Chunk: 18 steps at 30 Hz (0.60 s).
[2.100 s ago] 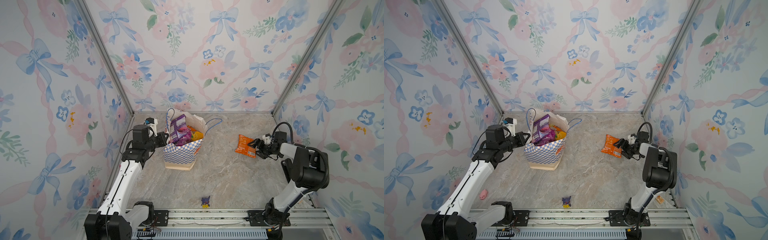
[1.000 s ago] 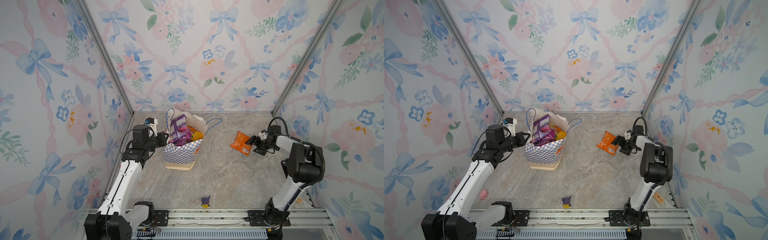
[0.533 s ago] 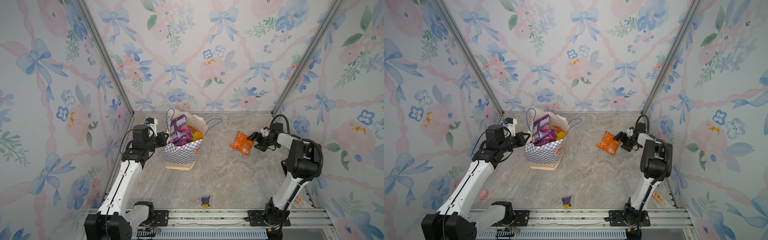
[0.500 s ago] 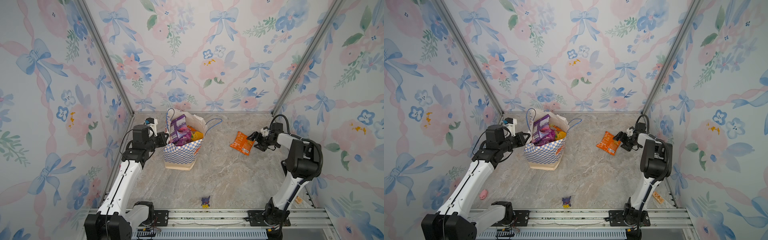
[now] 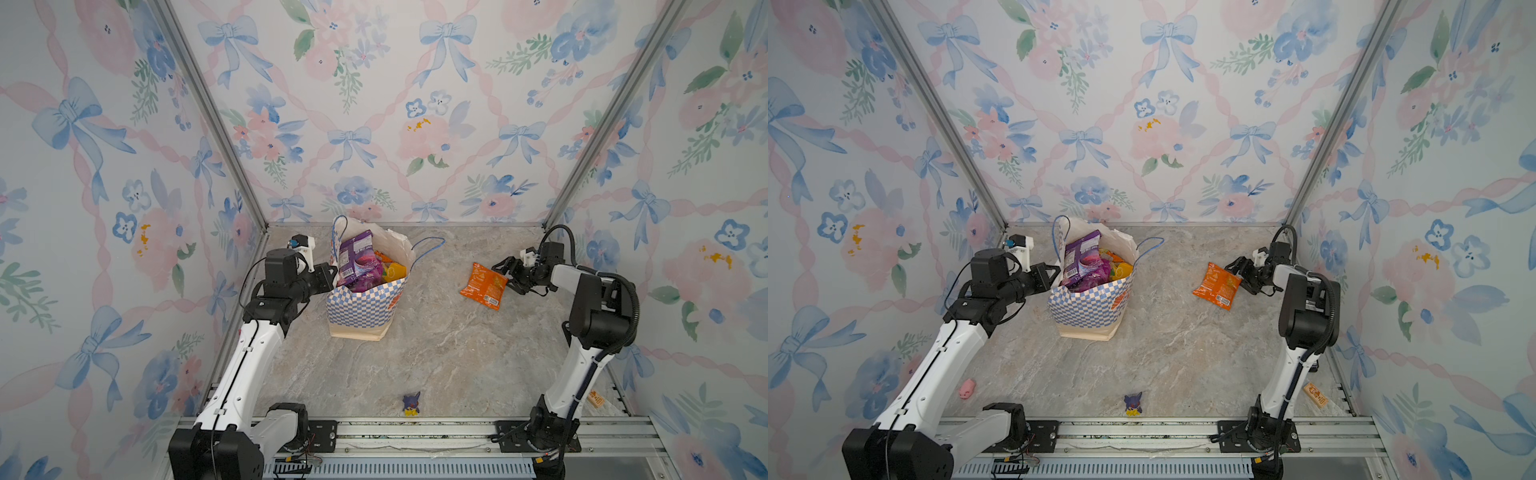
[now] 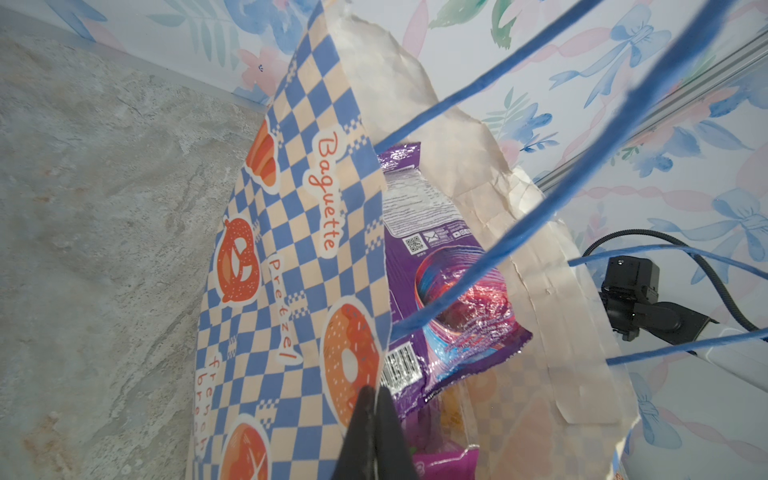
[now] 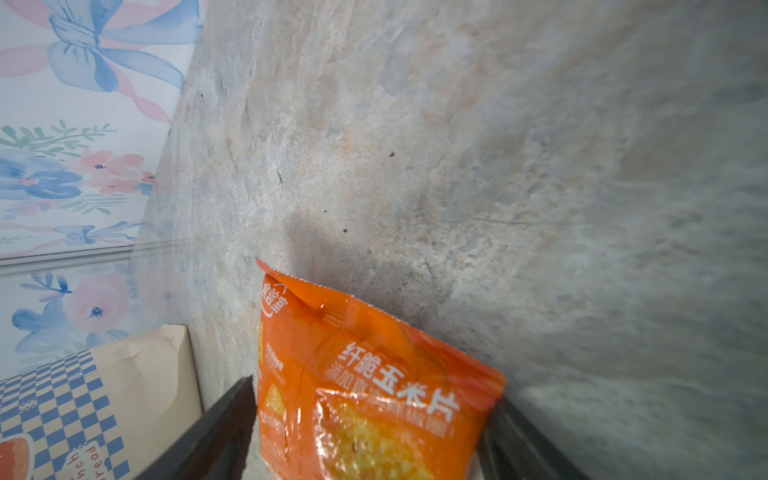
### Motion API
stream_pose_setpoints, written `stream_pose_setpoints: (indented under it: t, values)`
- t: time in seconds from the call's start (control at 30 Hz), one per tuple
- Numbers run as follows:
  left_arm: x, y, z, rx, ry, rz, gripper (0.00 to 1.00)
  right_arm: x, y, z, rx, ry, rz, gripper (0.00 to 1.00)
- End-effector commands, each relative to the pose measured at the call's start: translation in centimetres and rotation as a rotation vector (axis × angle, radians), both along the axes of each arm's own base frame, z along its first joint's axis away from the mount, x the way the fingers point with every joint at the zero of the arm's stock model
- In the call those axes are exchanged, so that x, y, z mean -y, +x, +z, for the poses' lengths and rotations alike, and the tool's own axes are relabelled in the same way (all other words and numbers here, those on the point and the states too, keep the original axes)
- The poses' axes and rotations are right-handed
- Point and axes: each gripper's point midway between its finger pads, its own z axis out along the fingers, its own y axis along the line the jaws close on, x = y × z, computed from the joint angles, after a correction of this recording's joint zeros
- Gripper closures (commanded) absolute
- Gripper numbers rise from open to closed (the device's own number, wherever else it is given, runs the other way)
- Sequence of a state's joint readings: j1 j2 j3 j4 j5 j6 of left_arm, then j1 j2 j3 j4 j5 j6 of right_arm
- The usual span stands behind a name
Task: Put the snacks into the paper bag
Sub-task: 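Lower the right gripper and close it on the orange chips bag edge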
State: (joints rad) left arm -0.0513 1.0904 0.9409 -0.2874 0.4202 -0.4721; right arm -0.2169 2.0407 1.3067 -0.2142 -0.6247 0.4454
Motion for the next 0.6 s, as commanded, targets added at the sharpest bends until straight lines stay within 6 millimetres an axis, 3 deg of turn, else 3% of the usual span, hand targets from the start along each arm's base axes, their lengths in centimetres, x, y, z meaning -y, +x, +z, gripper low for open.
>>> stream_pose_setpoints:
  t: [0.0,0.57]
  values:
    - [-0.05,0.09,0.62,0.009,0.006,-0.009,1.00,-0.34,-1.80,-4.24,-0.140,-0.012,-0.017,0.21]
    - [-0.16,0.06,0.48,0.010,0.013,-0.007,1.00,-0.49,-1.85,-4.42,-0.147,-0.012,-0.003,0.60]
